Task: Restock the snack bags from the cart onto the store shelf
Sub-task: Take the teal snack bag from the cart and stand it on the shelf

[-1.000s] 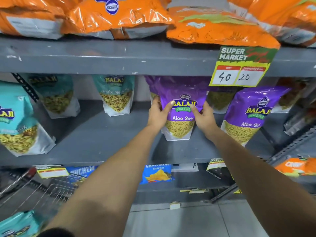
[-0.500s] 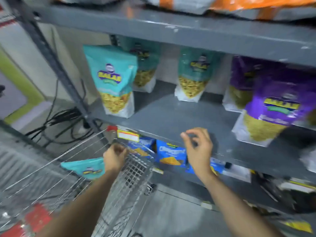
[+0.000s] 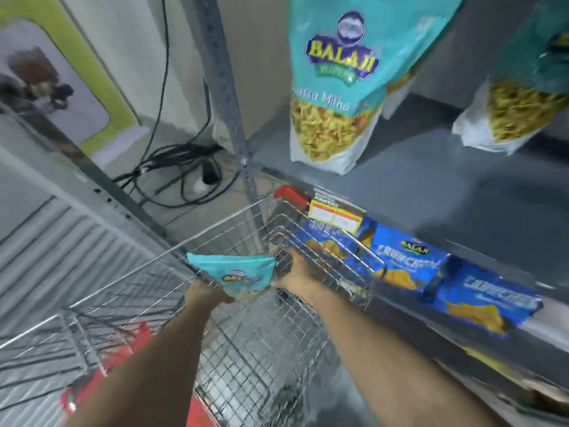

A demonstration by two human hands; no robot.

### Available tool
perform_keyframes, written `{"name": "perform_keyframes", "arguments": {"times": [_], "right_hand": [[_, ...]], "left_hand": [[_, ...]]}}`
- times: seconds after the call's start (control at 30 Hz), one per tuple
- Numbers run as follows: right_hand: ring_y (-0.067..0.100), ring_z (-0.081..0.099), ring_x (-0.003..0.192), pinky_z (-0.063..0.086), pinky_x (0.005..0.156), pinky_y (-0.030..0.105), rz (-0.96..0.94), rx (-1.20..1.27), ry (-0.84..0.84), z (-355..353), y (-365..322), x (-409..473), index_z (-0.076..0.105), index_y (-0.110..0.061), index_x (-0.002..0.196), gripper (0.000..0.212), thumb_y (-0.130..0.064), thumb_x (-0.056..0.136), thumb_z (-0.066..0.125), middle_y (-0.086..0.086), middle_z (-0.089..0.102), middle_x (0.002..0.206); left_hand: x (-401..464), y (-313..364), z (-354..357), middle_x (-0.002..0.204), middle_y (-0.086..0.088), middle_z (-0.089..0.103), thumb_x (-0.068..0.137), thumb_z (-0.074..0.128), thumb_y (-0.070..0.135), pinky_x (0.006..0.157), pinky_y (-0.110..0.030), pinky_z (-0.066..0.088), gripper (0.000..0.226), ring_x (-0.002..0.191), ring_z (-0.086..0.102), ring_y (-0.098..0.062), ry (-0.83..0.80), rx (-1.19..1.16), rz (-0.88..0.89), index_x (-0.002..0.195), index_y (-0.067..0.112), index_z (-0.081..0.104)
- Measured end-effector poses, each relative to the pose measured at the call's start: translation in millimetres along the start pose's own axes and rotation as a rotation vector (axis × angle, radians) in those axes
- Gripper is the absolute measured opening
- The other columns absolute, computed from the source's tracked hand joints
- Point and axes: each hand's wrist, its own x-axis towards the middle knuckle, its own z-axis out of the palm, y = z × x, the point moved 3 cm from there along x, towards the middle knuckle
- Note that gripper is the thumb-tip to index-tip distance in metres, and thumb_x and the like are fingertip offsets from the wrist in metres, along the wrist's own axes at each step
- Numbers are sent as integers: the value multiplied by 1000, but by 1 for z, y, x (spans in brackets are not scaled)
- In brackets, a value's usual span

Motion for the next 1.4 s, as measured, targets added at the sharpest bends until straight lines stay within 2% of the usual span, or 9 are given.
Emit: {"name": "perform_keyframes", "arguments": {"times": [0.17, 0.27, 0.37, 0.47, 0.7, 0.93, 1.1, 1.27, 1.4], "right_hand": [[20, 65, 96, 52, 88, 30, 25, 99, -59, 18, -14, -4, 67, -2, 115, 36, -19, 84, 74, 14, 70, 116], [24, 69, 89, 56, 73, 33, 4, 76, 9, 16, -10, -4, 72, 0, 106, 36, -30, 86, 71, 10, 73, 98], [16, 56, 73, 36, 50, 22, -68, 98, 42, 9, -11, -21, 73, -1, 88, 26, -27, 88, 68, 5, 62, 78], [10, 41, 55, 27, 44, 17, -143, 154, 85, -5, -21, -47, 48, -20, 54, 41, -25, 91, 64, -4, 46, 58], [-3, 38, 46, 28, 48, 15, -374, 315, 72, -86, -55, -134, 48, -22, 59, 36, -25, 93, 60, -15, 46, 46], [11, 41, 70, 34, 60, 31, -646, 577, 381, -212, -86, -226, 54, 16, 80, 81, -65, 78, 61, 36, 52, 71], [18, 36, 65, 35, 53, 55, -687, 456, 690, -318, -99, -249, 43, 15, 72, 94, -78, 73, 55, 28, 47, 61], [18, 32, 64, 29, 56, 41, -706, 407, 831, -400, -88, -255, 41, 10, 66, 74, -61, 79, 58, 11, 37, 61], [15, 46, 69, 39, 60, 35, -557, 425, 834, -447, -58, -224, 50, 12, 79, 94, -81, 65, 58, 41, 59, 82]], "left_hand": [[-7, 1, 2, 117, -13, 55, 66, 73, -23, 48, -9, 51, 73, 91, 59, -25, 6, -331, 168, 129, 0, 44], [-6, -4, -10, 119, -15, 60, 69, 75, -17, 75, -25, 54, 63, 100, 64, -23, -30, -355, 201, 123, 1, 50], [-22, 8, -18, 104, -18, 67, 73, 71, -17, 56, -12, 54, 34, 64, 71, 0, -159, -285, 257, 97, 5, 61], [-45, 21, -26, 100, -11, 74, 70, 77, -4, 64, -13, 57, 31, 86, 74, -14, -248, -296, 349, 98, 6, 66], [-152, 72, -47, 67, 0, 75, 78, 71, -6, 52, -6, 49, 13, 54, 64, 6, -223, -359, 662, 90, -2, 67], [-255, 201, -37, 85, 11, 78, 76, 77, 22, 73, -23, 56, 15, 74, 66, -1, -265, -543, 980, 85, 33, 74], [-306, 283, 3, 93, 9, 77, 76, 71, 33, 77, -25, 59, 17, 83, 69, -5, -392, -604, 1089, 93, 28, 73], [-331, 343, 66, 90, 0, 71, 90, 64, 9, 68, -10, 51, 8, 74, 66, 7, -435, -570, 1128, 97, 13, 65], [-331, 378, 110, 99, 1, 73, 90, 65, 11, 70, -16, 54, 19, 82, 70, 3, -502, -528, 1129, 108, 8, 65]]}}
